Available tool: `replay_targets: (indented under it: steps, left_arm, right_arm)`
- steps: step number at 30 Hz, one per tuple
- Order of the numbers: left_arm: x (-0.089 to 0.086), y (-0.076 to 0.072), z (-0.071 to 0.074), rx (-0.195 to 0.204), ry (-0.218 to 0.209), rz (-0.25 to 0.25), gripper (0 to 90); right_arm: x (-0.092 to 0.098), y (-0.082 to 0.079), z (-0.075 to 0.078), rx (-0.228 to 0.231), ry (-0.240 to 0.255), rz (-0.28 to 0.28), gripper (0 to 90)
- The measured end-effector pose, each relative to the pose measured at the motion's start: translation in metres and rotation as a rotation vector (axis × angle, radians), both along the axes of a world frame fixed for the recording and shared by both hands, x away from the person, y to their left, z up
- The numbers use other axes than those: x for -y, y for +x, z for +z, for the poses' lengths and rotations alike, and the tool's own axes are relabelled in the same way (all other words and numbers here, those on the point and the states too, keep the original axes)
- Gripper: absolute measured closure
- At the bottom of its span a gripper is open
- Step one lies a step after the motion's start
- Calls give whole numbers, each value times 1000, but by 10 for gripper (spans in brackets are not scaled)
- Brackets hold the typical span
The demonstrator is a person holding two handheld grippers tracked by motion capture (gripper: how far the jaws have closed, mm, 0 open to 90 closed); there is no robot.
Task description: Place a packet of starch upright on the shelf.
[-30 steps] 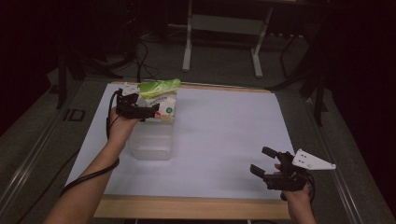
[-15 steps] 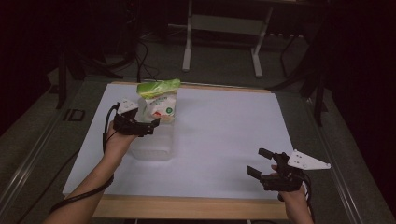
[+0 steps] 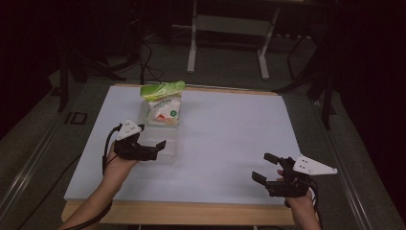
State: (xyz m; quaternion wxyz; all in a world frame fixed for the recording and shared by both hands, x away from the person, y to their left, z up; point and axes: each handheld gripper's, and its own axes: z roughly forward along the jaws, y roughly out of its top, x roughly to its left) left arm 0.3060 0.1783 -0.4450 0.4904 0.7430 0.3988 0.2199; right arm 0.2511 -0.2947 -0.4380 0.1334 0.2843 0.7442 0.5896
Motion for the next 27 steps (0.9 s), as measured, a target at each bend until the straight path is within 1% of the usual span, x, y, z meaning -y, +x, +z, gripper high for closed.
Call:
replay_targets:
  steps: [4,7,10,12,16,17,21,23,24,27]
  left_arm:
    - [2,-13,1,21,6,-17,12]
    - [5,-21,-1,25,6,-33,12]
    - [7,-29,-2,26,0,-51,12]
    - [8,-32,-5,19,-3,-71,12]
    - [9,-39,-10,18,-22,-75,12]
    - [9,-41,-12,23,-26,-75,12]
    - [11,-47,-17,21,-18,-110,12]
    - [12,-51,-22,28,-4,-125,12]
    - [13,-52,-24,22,7,-132,11]
    - [13,-54,-33,8,-8,-148,12]
  right_arm:
    - [0,0,-1,-6,-1,2,148]
    - [-1,0,-2,-4,-5,4,148]
    - [-1,0,-3,-10,-5,2,148]
    - [-1,0,-4,-9,-7,1,148]
    - [-3,1,-6,-9,-25,3,148]
    - [-4,1,-7,-9,-30,4,148]
    - [-5,1,-10,-13,-40,5,149]
    - [-5,1,-11,-16,-46,5,148]
    - [-5,1,-12,-17,-50,4,148]
    - [-6,2,-14,-22,-55,3,148]
